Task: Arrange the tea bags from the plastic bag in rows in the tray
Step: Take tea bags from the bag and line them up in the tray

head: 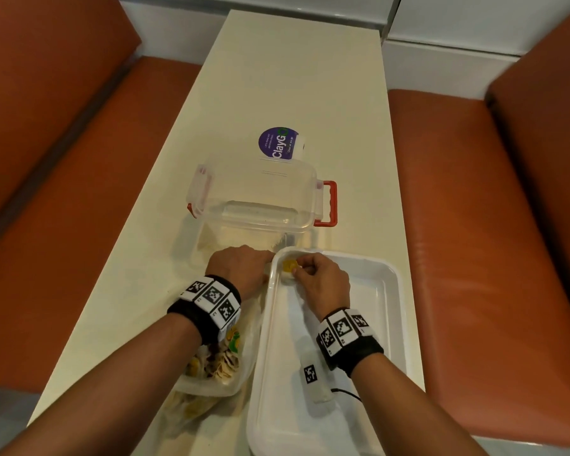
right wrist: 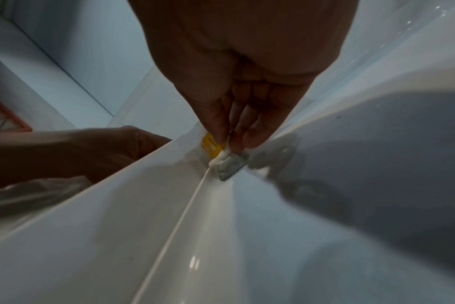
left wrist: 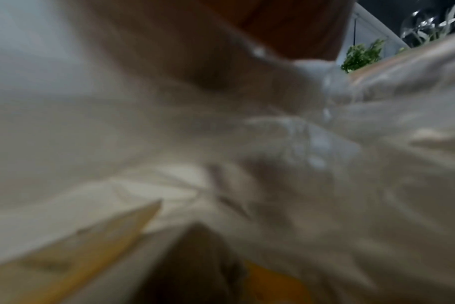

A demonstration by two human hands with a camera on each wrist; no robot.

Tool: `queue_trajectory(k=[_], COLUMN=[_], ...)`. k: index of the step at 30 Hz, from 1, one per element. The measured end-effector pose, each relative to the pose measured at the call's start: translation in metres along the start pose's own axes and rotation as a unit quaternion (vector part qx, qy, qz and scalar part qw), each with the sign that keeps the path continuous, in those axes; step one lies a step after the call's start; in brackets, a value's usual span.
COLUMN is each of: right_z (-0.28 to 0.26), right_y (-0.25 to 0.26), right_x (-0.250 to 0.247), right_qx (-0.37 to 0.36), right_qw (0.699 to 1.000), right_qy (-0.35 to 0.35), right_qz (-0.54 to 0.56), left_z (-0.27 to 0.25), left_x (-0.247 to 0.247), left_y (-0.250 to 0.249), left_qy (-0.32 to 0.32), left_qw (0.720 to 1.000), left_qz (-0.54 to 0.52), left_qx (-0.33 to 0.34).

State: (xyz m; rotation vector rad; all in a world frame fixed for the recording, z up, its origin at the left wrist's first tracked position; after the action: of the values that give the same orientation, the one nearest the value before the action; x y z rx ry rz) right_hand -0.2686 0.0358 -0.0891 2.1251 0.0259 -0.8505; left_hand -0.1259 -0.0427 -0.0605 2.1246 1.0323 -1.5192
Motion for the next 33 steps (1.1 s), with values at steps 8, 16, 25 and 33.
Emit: queue_trajectory(k=[8, 16, 25, 33], right_z=[-0.008, -0.007, -0.006, -0.011], right_y=[0.006, 0.005, 0.006, 0.005], right_x=[0.000, -0.003, 0.001, -0.003], right_qx=[-0.016, -0.008, -0.008, -0.019], right_qw=[0.999, 0.995, 0.996, 0.997], right_qy=[-0.035, -0.051, -0.031, -0.028], right_qz=[-0.016, -0.083, -0.087, -0.073], left_z=[0.002, -0.002, -0.031, -0.059], left_x=[0.004, 0.001, -0.022, -0.038], left_y=[0.003, 0.008, 0.031, 0.036], left_qy=[-0.010, -0.023, -0.084, -0.176], left_qw=[1.000, 0.999, 0.982, 0.913], left_qz=[0.025, -0.015, -0.156, -0.366], left_qx=[-0.008, -0.017, -0.063, -0.039])
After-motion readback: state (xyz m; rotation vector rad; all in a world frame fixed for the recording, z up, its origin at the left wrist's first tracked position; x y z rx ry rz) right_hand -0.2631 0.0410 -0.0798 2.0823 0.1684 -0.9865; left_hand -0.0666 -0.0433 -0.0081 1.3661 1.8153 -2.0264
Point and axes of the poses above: each hand's wrist, its own z-axis towards the middle knuckle, its own x-axis out of the palm, y = z × x, the point moved 6 cm from there along z, towards the middle knuckle, and after that the axes turned 12 degrees about x, right-handed, at the moved point
